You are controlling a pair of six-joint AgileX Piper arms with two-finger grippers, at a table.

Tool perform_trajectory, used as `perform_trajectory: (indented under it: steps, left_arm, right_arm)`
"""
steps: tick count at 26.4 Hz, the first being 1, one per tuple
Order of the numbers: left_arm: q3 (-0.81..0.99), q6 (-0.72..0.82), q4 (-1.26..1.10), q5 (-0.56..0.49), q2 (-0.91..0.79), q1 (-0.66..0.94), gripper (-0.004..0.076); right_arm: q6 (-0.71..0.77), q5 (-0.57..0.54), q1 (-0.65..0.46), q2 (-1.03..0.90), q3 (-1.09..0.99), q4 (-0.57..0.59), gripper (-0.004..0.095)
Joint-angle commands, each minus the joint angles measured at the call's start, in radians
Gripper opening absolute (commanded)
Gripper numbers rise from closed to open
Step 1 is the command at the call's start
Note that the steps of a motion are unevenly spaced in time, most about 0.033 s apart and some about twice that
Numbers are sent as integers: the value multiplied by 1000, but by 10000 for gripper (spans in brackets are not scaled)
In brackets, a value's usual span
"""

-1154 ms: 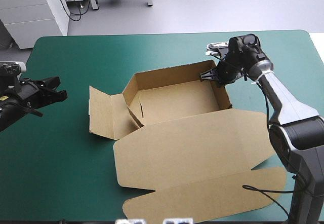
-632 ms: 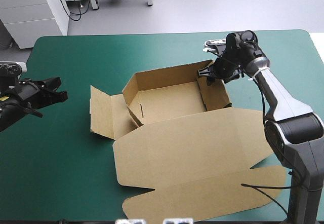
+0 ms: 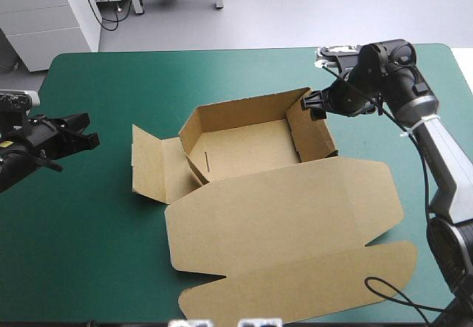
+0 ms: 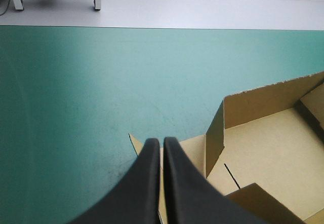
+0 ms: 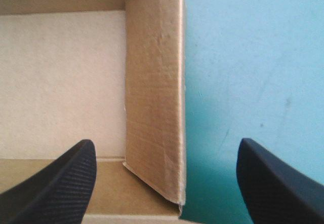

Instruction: Fold the box

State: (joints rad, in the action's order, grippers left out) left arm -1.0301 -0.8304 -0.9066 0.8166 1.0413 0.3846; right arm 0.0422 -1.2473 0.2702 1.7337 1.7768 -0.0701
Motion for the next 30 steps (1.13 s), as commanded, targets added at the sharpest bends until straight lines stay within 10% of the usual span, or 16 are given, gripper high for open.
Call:
perform_trajectory:
  steps: [1, 18, 26, 30]
  left_arm:
    - [-25, -1, -54, -31, -11, -2, 6]
    - [-24, -1, -5, -36, -11, -2, 4]
    - [-24, -1, -5, -32, -11, -2, 4]
    - [-24, -1, -3, -30, -11, -2, 4]
  right_arm:
    - [-6, 2, -4, -46, -39, 27, 711]
    - [-14, 7, -4, 133, -49, 23, 599]
    - [-181, 1, -4, 135, -47, 11, -17]
    - [-234, 1, -6, 135, -45, 20, -19]
